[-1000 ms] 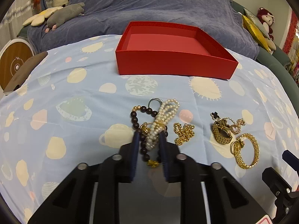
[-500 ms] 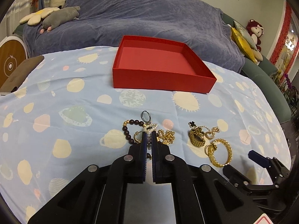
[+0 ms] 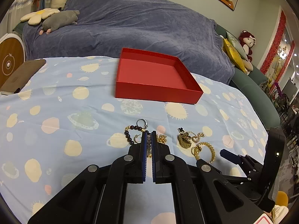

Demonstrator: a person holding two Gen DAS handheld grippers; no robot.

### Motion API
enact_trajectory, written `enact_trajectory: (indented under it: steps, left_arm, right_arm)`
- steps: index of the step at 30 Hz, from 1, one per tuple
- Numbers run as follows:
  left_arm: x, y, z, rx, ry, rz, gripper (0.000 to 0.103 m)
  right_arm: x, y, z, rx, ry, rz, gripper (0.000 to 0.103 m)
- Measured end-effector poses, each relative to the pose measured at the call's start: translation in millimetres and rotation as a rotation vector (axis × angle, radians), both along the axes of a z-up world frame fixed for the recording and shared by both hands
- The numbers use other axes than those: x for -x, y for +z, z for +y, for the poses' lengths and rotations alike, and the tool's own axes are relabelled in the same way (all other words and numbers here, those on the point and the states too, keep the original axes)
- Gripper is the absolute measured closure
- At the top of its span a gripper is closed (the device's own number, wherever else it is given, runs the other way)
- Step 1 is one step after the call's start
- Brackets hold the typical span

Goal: Organize jewelry
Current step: 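Grasp the pearl bracelet with the left tool while the right tool grasps a gold earring, then carry both held pieces into the red box and open both tools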

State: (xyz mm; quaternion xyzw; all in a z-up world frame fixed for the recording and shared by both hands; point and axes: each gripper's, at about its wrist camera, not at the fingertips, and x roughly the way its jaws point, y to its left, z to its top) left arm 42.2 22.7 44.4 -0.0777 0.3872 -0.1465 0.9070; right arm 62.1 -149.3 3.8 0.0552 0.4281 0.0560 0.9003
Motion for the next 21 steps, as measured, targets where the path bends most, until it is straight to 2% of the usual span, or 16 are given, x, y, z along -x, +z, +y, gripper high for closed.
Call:
enact_trajectory:
  steps: [4,9,15,19,21]
  left_arm:
    - [-2,0,4,0.001,0.016,0.002,0.101]
    - [-6,-4,7,0.001,0.024,0.016,0.101]
    - [-9,-9,10,-0.005,0.033,0.028,0.101]
    - [-10,-11,12,-0.003,0.036,0.035,0.101]
    - [-11,-12,13,0.000,0.038,0.040,0.101]
  right_arm:
    - [-8,6,16,-0.007,0.068,-0.019,0.046]
    - [-21,3,30,-0.011,0.110,-0.005,0.066]
    - [-36,-10,30,-0.006,0.095,0.032,0.079]
    - [-44,-18,27,-0.016,0.078,0.040,0.094]
    - [-44,-18,25,-0.026,0.076,0.041,0.095]
